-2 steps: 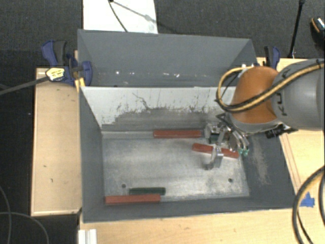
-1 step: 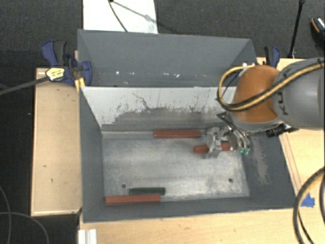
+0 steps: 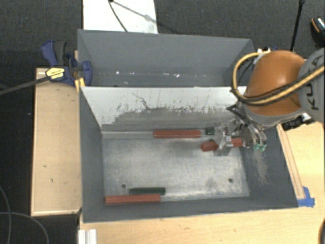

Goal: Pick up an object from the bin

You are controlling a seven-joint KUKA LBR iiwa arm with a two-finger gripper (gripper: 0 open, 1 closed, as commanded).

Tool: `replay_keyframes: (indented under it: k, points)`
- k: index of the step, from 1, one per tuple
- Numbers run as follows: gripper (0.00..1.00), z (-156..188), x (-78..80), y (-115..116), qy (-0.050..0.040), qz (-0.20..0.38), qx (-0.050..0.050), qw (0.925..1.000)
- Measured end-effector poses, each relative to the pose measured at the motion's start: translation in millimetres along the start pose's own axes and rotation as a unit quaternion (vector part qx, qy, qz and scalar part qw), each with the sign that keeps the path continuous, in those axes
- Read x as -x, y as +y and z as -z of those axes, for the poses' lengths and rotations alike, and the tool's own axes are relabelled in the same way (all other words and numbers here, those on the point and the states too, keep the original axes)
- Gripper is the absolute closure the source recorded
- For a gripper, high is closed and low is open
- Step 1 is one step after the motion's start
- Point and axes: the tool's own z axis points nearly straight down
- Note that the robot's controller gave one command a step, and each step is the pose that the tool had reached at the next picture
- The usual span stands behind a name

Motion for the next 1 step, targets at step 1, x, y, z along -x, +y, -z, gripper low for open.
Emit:
replay_keyframes:
  k: [1]
  points:
    - [1.0,52.8,3.2,2.2,0.0,-0.009,0.0,1.0]
